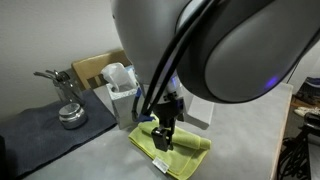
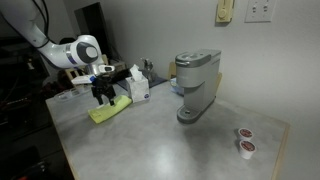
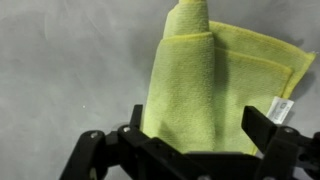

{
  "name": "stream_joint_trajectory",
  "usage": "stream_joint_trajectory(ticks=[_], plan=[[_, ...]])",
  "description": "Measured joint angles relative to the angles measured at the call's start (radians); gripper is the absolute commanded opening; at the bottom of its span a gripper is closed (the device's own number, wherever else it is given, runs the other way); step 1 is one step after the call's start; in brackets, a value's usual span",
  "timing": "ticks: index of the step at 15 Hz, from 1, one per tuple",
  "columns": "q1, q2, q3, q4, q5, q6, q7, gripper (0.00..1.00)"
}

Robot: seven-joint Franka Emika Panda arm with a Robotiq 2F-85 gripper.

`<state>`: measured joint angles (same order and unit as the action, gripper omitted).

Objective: Unfold the towel slightly

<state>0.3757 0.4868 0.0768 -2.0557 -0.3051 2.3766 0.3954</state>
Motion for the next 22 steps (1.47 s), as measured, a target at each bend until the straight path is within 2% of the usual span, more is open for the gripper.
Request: stream_joint_trajectory(ticks=[6, 13, 17, 20, 22], plan=[[0.034, 0.059, -0.048, 0.031, -0.042, -0.025, 0.082, 1.00], [0.077, 0.065, -0.082, 0.078, -0.109, -0.089, 0.175, 1.00], [0.097, 0.046, -0.086, 0.101, -0.156, -0.140, 0.237, 0.97], [0.098, 0.036, -0.082, 0.108, -0.156, -0.153, 0.246, 0.93], [0.097, 0.035, -0.080, 0.110, -0.155, -0.155, 0.246, 0.93]])
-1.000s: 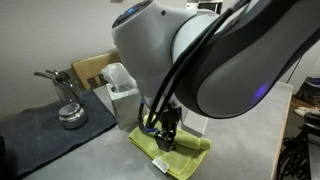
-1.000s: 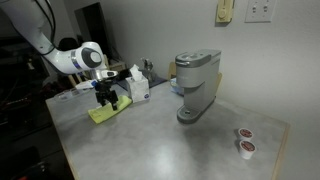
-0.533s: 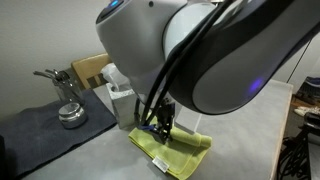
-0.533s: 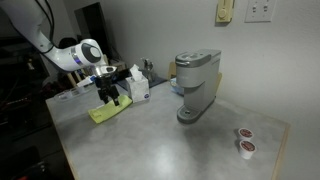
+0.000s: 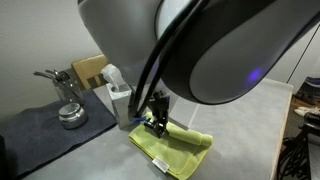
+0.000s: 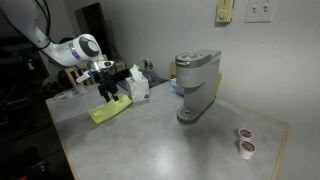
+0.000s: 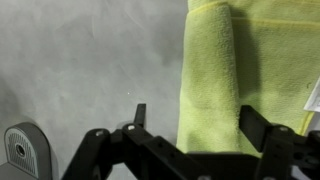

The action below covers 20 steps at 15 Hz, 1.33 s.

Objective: Unfold the towel slightly

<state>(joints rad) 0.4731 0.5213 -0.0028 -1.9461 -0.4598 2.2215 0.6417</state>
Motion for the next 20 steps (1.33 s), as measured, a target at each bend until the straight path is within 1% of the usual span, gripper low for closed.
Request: stream_joint_trajectory(ticks=[4, 6, 7, 12, 14, 16, 17, 18, 19, 20], plan=[[-0.008, 0.000, 0.011, 0.000, 0.019, 0.000, -0.002, 0.98], [-0.018, 0.000, 0.023, 0.000, 0.043, 0.000, -0.009, 0.97], [-0.022, 0.001, 0.027, 0.000, 0.057, 0.000, -0.014, 0.93], [-0.038, 0.006, 0.038, 0.000, 0.104, 0.000, -0.039, 0.92], [-0.040, 0.010, 0.038, 0.000, 0.112, 0.000, -0.042, 0.87], [-0.042, 0.011, 0.038, 0.000, 0.117, 0.000, -0.045, 0.70], [-0.043, 0.012, 0.038, 0.000, 0.119, 0.000, -0.046, 0.58], [-0.044, 0.012, 0.038, -0.001, 0.120, 0.000, -0.046, 0.47], [-0.045, 0.012, 0.038, -0.001, 0.122, 0.000, -0.047, 0.39], [-0.045, 0.012, 0.038, -0.001, 0.123, 0.000, -0.047, 0.33]])
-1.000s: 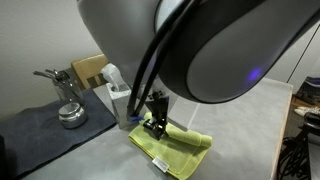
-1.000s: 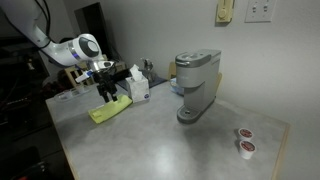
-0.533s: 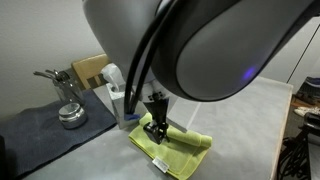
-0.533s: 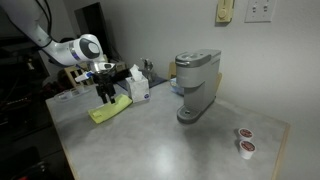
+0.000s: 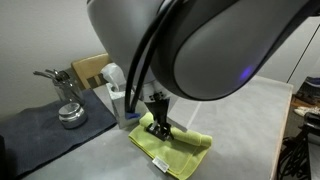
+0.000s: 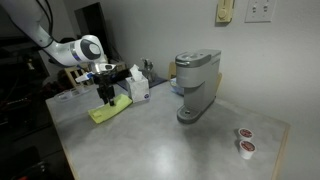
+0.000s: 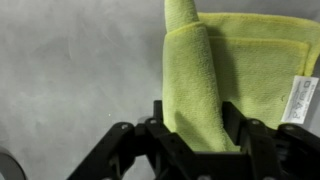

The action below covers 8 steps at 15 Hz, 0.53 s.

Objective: Unfold the towel slightly

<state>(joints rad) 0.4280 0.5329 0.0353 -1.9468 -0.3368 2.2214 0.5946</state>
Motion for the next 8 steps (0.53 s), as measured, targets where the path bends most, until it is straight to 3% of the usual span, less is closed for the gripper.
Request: stream_joint_trajectory(ticks=[4, 6, 8], plan=[[0.000, 0.000, 0.000, 0.000, 0.002, 0.000, -0.001, 0.08], [-0.001, 0.000, 0.000, 0.000, 0.002, 0.000, -0.002, 0.00], [-0.001, 0.000, 0.000, 0.000, 0.003, 0.000, -0.002, 0.00]])
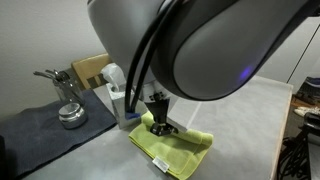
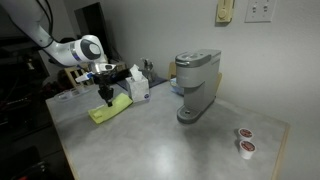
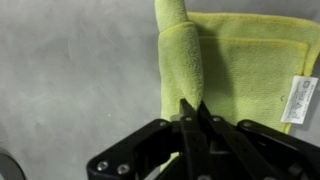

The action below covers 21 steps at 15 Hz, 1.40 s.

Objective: Unfold the towel slightly

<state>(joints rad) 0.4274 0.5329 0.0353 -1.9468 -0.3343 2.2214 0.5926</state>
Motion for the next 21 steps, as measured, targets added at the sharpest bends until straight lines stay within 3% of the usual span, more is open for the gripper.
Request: stream_joint_trajectory(ticks=[11, 21], plan=[[-0.050, -0.009, 0.000, -0.014, 0.039, 0.000, -0.023, 0.01], [-0.172, -0.078, 0.005, -0.099, 0.240, 0.040, -0.205, 0.01]])
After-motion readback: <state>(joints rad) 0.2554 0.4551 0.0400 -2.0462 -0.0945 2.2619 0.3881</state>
